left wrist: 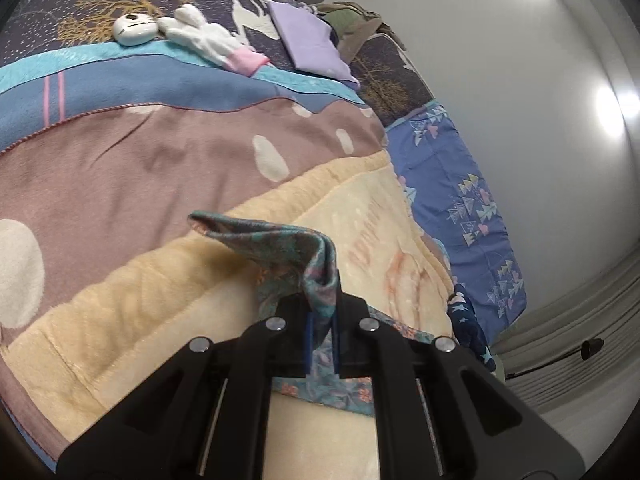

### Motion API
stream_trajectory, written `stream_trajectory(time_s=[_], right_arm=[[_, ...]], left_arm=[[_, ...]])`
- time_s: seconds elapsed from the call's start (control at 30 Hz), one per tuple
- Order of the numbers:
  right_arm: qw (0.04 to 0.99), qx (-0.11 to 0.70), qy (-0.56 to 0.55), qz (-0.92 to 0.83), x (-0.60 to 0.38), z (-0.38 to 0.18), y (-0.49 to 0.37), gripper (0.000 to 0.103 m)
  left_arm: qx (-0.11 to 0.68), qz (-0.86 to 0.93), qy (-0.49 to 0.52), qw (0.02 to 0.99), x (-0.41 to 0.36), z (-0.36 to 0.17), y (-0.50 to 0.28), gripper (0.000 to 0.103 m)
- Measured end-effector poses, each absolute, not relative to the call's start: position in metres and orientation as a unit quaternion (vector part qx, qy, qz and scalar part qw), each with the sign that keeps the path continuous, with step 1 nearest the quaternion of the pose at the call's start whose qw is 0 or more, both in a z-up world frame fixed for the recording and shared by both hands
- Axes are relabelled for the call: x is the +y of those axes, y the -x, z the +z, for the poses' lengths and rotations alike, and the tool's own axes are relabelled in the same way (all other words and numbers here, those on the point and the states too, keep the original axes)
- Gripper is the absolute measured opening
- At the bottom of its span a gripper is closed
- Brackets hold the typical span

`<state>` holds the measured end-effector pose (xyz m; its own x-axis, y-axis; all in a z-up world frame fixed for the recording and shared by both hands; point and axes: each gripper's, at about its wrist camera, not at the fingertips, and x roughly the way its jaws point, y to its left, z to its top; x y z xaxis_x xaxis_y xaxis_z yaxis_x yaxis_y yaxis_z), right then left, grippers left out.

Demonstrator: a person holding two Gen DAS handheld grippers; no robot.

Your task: Fold small clothes

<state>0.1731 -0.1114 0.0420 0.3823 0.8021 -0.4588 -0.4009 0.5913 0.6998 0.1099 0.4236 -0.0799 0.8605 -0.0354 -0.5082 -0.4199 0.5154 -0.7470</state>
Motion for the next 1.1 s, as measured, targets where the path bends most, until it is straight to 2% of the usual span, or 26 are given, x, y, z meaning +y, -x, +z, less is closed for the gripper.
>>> stream_trajectory(time_s=[0.43, 0.53, 0.77, 0.87, 1.1], right_arm=[[0.75, 0.453, -0.281, 0.393, -0.079, 0.041, -0.229, 0.096], [0.737, 0.462, -0.294, 0.396, -0.08, 0.035, -0.237, 0.091], [0.699, 0.495, -0.325, 0.401, -0.075, 0.017, -0.258, 0.07], [0.689, 0.505, -0.327, 0.404, -0.07, 0.013, -0.266, 0.065], [0.672, 0.537, -0.305, 0.409, -0.051, 0.011, -0.289, 0.064]], left_arm=[[0.254, 0.002, 0.417, 0.873, 0.325, -0.044, -0.15, 0.006], [0.261, -0.017, 0.409, 0.874, 0.307, -0.043, -0.155, 0.006], [0.277, -0.055, 0.385, 0.879, 0.267, -0.043, -0.165, 0.006], [0.283, -0.066, 0.372, 0.882, 0.251, -0.043, -0.169, 0.006], [0.317, -0.109, 0.338, 0.879, 0.204, -0.057, -0.181, 0.006]])
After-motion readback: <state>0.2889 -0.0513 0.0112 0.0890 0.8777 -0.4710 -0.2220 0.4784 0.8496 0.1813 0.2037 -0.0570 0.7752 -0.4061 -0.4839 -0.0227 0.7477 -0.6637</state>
